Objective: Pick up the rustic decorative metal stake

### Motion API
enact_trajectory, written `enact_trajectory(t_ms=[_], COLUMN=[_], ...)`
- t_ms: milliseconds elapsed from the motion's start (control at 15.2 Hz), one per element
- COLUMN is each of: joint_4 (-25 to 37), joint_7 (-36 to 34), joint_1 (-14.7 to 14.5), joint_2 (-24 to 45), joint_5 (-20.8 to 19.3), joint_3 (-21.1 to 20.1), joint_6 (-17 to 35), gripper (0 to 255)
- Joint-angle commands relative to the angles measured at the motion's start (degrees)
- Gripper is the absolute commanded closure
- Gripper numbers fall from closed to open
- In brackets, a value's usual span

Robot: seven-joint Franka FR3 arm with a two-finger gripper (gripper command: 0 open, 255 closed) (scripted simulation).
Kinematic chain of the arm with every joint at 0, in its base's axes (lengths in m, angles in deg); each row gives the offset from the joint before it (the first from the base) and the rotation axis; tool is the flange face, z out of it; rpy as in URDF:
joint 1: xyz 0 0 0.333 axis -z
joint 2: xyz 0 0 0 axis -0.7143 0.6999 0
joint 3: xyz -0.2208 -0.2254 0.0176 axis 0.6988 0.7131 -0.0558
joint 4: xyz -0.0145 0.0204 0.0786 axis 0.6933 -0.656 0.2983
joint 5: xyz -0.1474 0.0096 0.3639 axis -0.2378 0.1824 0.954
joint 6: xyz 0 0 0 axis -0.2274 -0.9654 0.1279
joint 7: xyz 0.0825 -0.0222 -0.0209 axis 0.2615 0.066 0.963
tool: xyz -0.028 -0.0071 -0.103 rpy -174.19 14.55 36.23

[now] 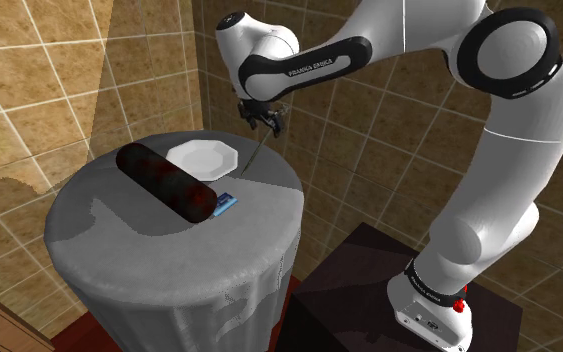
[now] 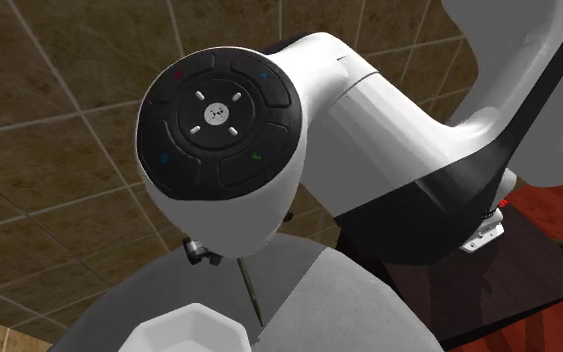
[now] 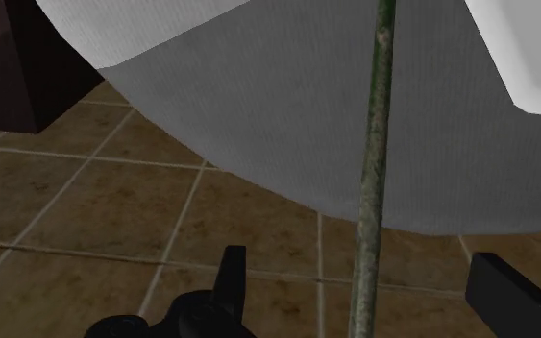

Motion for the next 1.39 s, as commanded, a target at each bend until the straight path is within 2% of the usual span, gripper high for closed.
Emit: enact_trajectory(t_ms=[0,528,594,1320], joint_4=[2.82,0.24,0.46,0.96], joint_7=[-3.21,-5.48,-5.48,-4.77], joint_1=[-1.06,-1.3,-1.38,-1.22], joint_2=[3.45,5.33,5.48,4.71], joint_5=[-1.99,-3.64,-3.69,-3.09], joint_3=[1.04,1.71,1.73,1.51], joint_6=[-0.91,2.63,2.51,1.58], gripper=[0,0,255,255])
